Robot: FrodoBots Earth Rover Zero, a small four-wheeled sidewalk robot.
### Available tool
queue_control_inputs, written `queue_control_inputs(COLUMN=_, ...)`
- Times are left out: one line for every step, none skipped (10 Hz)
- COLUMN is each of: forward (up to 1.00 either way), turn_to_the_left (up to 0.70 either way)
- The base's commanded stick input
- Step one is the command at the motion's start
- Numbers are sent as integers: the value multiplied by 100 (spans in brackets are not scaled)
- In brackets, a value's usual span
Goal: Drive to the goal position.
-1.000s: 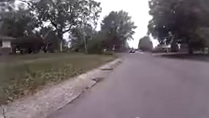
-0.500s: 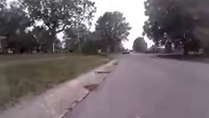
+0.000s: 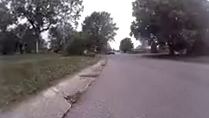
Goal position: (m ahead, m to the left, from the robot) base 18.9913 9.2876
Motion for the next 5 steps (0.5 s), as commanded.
queue_control_inputs(forward=100, turn_to_the_left=-40)
queue_control_inputs(forward=100, turn_to_the_left=-40)
queue_control_inputs(forward=100, turn_to_the_left=-40)
queue_control_inputs(forward=100, turn_to_the_left=-38)
queue_control_inputs(forward=100, turn_to_the_left=-3)
